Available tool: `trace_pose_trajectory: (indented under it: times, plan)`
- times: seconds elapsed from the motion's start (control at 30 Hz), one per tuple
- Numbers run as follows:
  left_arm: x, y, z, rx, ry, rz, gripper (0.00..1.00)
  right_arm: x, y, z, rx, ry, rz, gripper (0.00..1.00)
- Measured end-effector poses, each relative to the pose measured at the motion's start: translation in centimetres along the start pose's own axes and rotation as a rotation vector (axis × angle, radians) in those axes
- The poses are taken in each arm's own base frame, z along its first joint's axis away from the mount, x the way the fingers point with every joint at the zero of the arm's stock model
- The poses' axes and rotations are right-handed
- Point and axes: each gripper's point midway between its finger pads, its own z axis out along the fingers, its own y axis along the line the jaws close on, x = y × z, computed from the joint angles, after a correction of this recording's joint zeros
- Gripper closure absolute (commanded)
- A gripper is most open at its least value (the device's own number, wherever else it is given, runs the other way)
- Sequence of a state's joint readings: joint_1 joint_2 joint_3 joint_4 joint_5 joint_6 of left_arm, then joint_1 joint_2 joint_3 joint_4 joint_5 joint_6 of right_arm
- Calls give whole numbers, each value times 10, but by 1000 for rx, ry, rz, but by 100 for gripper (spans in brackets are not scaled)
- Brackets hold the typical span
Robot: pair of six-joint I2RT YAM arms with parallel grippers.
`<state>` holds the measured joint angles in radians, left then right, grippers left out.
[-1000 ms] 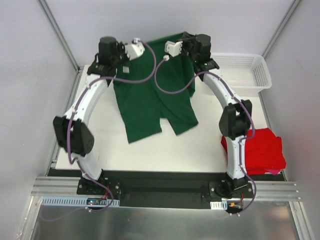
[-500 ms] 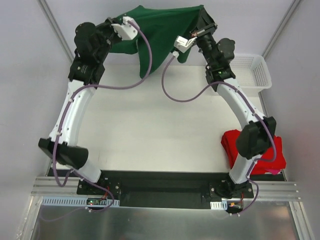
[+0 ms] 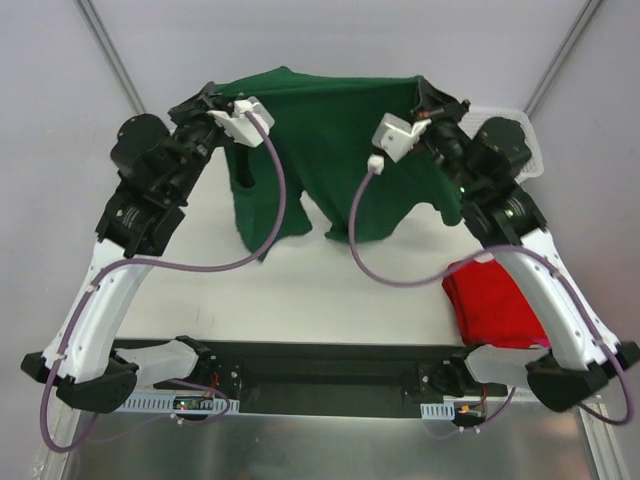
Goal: Fold and stack the t-shirts
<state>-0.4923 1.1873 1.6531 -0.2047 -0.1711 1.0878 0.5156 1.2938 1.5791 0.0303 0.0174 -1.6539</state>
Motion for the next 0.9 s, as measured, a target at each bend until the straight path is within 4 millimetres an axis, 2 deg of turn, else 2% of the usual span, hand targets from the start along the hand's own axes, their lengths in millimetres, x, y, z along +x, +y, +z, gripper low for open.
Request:
trace_pose_trajectory:
  times: [0.07,0.13,0.2,0.27,0.33,0.37,0.43,0.5,0.53,0.6,0.7,0.73,0.8,0.9]
  plan:
    - [-1,15,-16,-32,3,23,100,-22,2,-29,-48,-64,21,99]
    - [-6,30,-32,-61,-10,53,100,-36,8,-52,-95,-121,26,99]
    - [-14,44,-43,-78,-29,89,100,-41,22,-60,-148,-151,27,99]
    - [-21,58,-51,-93,-39,130,100,-44,39,-60,-191,-175,28,99]
    - [-27,71,-53,-100,-39,169,100,-45,72,-49,-264,-196,21,99]
    - [-28,79,-53,-116,-27,190,100,-39,86,-46,-297,-170,16,99]
    - [-26,117,-60,-217,40,223,100,-6,132,-44,-399,-55,4,99]
    - [-29,152,-72,-320,74,251,100,22,178,-44,-513,37,-2,84]
    - [-36,167,-77,-359,63,265,100,30,199,-44,-567,64,-1,7]
    - [-48,186,-84,-415,40,291,100,35,228,-43,-643,95,18,4]
    - [-65,212,-87,-493,4,321,100,40,248,-39,-682,128,40,4]
    - [-71,218,-84,-515,-11,329,100,41,249,-37,-678,137,45,4]
    - [-76,216,-73,-514,-32,341,99,42,242,-32,-653,149,51,4]
    - [-77,194,-46,-450,-52,347,98,45,223,-23,-586,161,45,4]
